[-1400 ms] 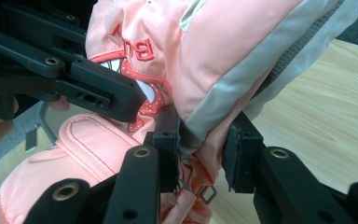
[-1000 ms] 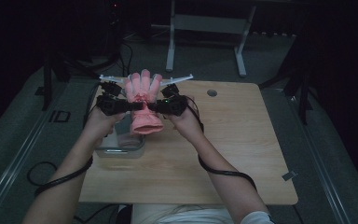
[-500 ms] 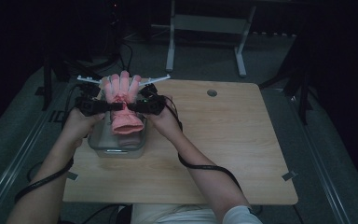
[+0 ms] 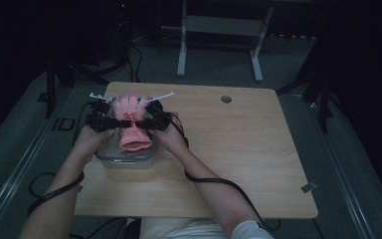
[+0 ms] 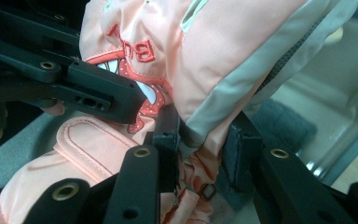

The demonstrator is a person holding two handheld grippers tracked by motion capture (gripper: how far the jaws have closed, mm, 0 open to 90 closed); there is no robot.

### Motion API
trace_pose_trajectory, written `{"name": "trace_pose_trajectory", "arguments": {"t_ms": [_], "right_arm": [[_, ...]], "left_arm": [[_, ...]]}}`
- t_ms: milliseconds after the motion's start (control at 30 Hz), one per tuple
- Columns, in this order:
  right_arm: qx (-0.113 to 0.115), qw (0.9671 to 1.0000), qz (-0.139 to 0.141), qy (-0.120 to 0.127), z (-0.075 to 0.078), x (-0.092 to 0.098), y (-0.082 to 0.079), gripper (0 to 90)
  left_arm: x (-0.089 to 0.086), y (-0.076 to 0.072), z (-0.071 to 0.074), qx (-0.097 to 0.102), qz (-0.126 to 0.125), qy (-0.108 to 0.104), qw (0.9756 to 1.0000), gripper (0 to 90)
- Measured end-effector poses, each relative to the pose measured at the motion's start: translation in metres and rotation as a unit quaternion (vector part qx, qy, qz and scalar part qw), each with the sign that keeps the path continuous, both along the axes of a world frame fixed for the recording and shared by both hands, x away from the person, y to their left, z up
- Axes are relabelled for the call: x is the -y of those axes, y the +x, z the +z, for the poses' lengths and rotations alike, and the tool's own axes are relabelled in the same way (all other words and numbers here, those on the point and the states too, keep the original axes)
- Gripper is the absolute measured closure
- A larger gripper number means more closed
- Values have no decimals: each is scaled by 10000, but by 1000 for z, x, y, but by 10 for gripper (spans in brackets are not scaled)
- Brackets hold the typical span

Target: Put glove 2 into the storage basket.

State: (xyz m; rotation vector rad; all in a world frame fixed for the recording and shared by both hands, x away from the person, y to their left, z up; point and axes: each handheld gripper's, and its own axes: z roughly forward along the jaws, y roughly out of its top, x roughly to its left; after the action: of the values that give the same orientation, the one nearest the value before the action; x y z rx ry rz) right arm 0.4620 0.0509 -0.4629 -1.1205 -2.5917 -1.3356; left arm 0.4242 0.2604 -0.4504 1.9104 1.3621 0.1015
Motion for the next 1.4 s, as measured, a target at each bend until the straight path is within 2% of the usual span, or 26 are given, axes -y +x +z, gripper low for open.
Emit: {"name": "trace_pose_trajectory", "arguments": {"t_ms": [133,267,333,500,700,800,900,967,1067,1200,1267,1333,1367,1400], "right_arm": [[-199,9997,-7,-125,-12,0,2,696],[-330,9993,3,-147,-17,2,3,691],[-393,9991,4,-157,-19,3,3,686],[-480,9986,0,-238,-25,2,6,667],[-549,9981,-230,-134,-23,8,9,617],[-397,9985,-268,-262,-19,9,8,590],[-101,9988,-339,-341,-12,12,4,547],[79,9991,-375,-185,-7,17,3,522],[198,9989,-402,132,3,28,2,477],[316,9987,-249,298,6,39,2,405],[413,9982,-231,377,4,45,2,384],[414,9979,-254,428,3,48,2,384],[397,9976,-274,497,2,52,3,384],[327,9972,-313,595,0,59,3,383]], "left_arm": [[-1,3,-13,-204,-15,-106,9997,680],[-1,4,-19,-352,-43,-230,9991,680],[0,5,-21,-419,-63,-162,9990,677],[3,7,-25,-400,-1,2,9992,645],[5,11,-25,-380,146,-73,9991,573],[5,13,-24,-370,140,-59,9992,555],[6,14,-24,-372,158,-23,9992,546],[7,15,-26,-365,215,-18,9991,538],[9,18,-26,-322,274,31,9991,508],[12,19,-22,-222,373,174,9989,423],[10,19,-21,-228,382,41,9990,409],[9,19,-20,-189,421,70,9989,392],[9,19,-18,-127,509,222,9984,392],[9,19,-17,-104,530,240,9983,378]]}}
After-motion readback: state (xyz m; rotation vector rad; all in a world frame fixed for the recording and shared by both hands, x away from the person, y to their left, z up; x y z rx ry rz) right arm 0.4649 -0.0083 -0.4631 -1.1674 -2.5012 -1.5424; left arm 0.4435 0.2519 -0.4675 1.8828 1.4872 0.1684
